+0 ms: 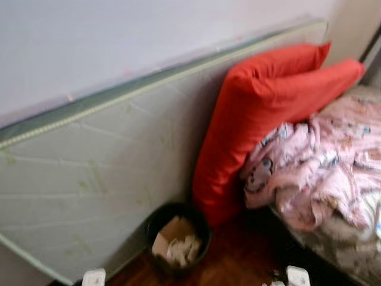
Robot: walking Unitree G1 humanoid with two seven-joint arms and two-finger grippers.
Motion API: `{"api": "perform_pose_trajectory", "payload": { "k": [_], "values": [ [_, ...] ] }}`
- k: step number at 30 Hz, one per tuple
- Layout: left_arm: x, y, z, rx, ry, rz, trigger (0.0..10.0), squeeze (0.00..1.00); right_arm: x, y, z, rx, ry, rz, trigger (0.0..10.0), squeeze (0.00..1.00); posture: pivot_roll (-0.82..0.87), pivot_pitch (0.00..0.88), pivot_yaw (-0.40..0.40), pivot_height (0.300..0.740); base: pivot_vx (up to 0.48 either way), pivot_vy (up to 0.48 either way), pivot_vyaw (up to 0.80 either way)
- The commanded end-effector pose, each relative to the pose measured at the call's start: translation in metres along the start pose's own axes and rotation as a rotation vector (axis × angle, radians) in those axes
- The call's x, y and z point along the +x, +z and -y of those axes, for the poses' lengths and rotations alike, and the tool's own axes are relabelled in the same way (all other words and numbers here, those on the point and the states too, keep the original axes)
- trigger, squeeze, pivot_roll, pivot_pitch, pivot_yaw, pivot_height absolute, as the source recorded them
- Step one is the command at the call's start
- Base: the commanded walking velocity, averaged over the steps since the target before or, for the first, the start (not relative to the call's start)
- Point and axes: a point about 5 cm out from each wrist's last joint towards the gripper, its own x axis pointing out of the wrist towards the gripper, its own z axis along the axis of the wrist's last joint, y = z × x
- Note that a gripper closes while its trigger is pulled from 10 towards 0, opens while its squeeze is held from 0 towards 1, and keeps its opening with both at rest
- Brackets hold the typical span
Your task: Clean up the room
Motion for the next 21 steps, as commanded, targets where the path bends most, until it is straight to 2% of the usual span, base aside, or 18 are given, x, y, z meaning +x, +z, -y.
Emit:
{"api": "perform_pose_trajectory", "payload": {
  "k": [1, 5, 11, 21],
  "values": [
    [-0.0005, -0.0026, -0.0004, 0.017, 0.006, -0.007, 10.0, 0.0, 0.0008, 0.0033, -0.0031, -0.023, 0.011, 0.011, 10.0, 0.0, 0.08, 0.0, -0.007, 0.74, 0.0, 0.0, 0.8],
    [0.0003, -0.0022, 0.0058, 0.024, -0.002, -0.005, 10.0, 0.0, 0.0008, 0.0035, -0.0037, -0.02, 0.015, 0.013, 10.0, 0.0, 0.08, 0.0, -0.007, 0.74, 0.0, 0.0, 0.8],
    [-0.0009, -0.0028, -0.0022, 0.017, 0.011, -0.004, 10.0, 0.0, 0.0008, 0.0031, -0.0036, -0.014, 0.014, 0.011, 10.0, 0.0, 0.08, 0.0, -0.007, 0.74, 0.0, 0.0, 0.8],
    [-0.0009, -0.002, -0.0025, 0.009, 0.007, 0.002, 10.0, 0.0, 0.0008, 0.0033, -0.0038, -0.017, 0.018, 0.011, 10.0, 0.0, 0.07, 0.0, -0.006, 0.74, 0.0, 0.0, 0.8]
  ]
}}
